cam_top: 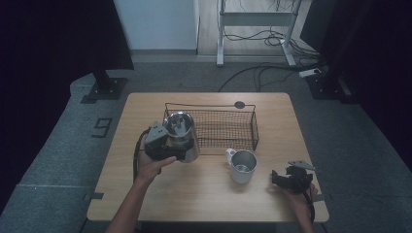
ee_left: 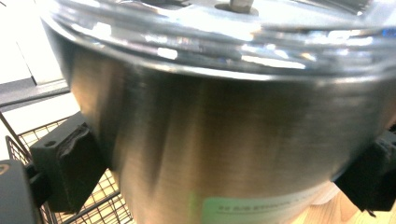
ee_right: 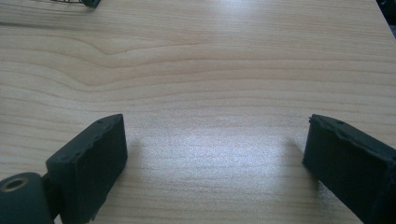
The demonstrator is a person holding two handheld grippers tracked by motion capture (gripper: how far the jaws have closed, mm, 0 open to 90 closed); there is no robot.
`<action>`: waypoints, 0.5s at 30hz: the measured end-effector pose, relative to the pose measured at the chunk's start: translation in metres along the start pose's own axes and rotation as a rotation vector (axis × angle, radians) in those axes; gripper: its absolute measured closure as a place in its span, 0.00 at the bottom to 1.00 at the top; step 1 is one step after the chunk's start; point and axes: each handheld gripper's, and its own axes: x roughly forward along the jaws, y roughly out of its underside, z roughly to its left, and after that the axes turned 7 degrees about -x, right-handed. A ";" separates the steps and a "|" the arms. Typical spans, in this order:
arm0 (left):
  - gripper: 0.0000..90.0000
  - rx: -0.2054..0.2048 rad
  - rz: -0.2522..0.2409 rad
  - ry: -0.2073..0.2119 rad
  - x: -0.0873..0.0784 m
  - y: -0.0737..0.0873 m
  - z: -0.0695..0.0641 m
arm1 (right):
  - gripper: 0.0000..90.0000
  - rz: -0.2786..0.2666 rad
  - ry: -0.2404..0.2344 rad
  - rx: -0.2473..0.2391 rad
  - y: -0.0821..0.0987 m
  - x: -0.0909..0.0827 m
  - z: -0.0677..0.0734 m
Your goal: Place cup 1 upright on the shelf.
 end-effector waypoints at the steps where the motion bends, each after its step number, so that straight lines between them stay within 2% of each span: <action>1: 0.05 0.000 0.000 0.000 0.000 -0.001 0.000 | 0.06 0.000 0.000 0.000 0.000 0.000 0.000; 15: 0.05 0.013 -0.001 -0.006 0.006 -0.010 0.000 | 0.06 0.000 0.000 0.000 0.000 0.000 0.000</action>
